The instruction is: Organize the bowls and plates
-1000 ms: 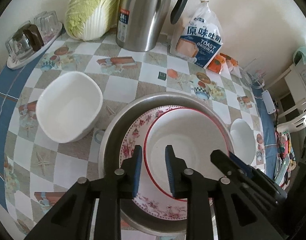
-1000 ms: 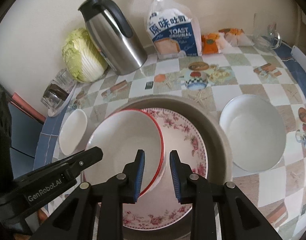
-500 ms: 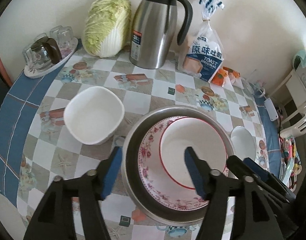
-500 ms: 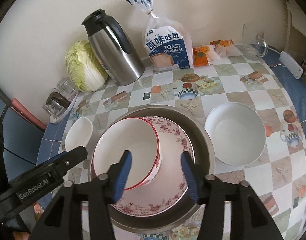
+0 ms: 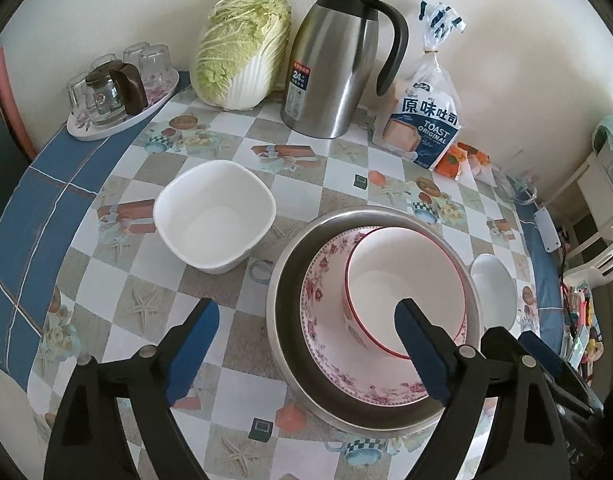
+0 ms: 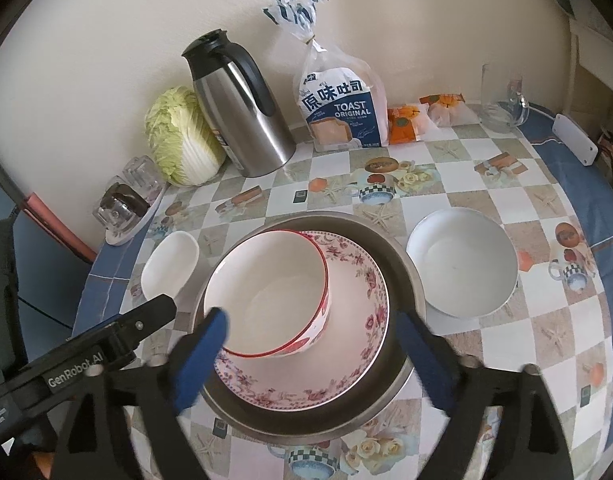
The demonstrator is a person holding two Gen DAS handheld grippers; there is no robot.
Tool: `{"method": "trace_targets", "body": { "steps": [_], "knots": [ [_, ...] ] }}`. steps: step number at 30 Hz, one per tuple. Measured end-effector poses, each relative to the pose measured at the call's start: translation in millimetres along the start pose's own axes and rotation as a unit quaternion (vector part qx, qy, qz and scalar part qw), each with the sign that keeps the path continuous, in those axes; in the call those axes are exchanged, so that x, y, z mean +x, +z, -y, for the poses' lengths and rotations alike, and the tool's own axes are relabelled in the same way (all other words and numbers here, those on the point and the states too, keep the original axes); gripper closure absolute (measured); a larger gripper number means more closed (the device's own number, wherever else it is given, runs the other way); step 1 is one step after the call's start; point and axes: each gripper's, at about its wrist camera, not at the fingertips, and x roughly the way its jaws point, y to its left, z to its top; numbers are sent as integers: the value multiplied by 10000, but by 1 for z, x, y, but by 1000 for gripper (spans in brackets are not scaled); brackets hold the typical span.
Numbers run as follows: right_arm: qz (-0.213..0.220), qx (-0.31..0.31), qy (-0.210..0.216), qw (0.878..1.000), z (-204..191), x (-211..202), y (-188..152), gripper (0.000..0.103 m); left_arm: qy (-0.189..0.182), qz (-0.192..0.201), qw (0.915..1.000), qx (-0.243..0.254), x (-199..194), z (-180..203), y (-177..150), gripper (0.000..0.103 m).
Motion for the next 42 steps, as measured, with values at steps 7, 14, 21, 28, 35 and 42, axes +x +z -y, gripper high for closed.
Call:
{"method": "trace_targets", "body": {
  "steps": [7,14,21,28,35,42],
  "knots": [
    [55,109,-39,9999,4,-7,-5,1,-98,0,9999,-140,-2,-3,-3,13],
    [174,201,-73,9996,9,-17,-9,0,-142,140,9995,-253,-10,-4,-5,9],
    [174,261,-46,9995,13,-20,-18,0,-147,256,9991,-312,-16,-3,-8,5],
    [227,320,-6,9992,23,-27,-22,0,-293,288,9980,-489,-12,-11,-12,5],
    [140,780,-150,9967,61,-14,-26,0,-315,-148,9923,-1186,23,-37,-17,5],
    [-205,1122,-207,9933,85,16,-34,0,-160,-489,9896,-1342,51,-44,-24,5]
  ]
}}
